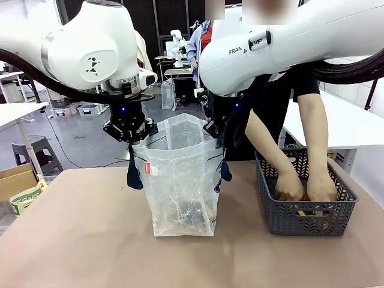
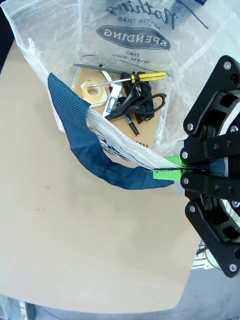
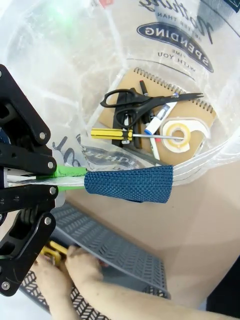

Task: Transfer purchased items from the store into the shopping bag.
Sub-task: Move the Reusable shopping bag to the right side of the table.

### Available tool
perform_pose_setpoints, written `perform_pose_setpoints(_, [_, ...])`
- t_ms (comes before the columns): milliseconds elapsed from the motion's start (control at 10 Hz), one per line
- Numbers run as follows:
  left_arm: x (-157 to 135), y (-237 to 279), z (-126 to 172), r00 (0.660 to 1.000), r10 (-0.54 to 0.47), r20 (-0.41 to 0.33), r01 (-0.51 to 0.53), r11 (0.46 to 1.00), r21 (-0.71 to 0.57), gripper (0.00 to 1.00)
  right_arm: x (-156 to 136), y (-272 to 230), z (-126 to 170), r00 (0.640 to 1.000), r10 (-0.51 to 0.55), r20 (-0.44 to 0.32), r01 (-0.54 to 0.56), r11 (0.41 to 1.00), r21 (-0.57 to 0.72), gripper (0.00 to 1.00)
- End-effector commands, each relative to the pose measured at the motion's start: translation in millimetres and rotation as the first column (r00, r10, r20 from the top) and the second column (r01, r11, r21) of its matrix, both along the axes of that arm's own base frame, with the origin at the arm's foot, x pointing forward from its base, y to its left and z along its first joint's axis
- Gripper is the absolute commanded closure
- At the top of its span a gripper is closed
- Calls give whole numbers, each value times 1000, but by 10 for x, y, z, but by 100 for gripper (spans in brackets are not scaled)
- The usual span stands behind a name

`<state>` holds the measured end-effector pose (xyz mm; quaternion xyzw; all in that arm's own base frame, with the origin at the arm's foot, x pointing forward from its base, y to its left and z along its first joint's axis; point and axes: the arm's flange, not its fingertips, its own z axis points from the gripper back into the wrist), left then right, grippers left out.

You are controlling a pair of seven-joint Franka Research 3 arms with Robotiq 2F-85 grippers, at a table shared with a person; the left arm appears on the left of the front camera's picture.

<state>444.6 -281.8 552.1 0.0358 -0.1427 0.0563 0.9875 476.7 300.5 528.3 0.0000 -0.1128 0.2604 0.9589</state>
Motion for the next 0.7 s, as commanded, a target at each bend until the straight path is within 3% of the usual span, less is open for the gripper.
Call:
perform_pose_setpoints(0, [3,13,12,1000,2,2,-2,1000,-1,100,6,1,10,1000,0,3,0,1000,2,100])
perform_pose_setpoints(600, [3,13,12,1000,2,2,-2,1000,-1,100,6,1,10,1000,0,3,0,1000,2,100])
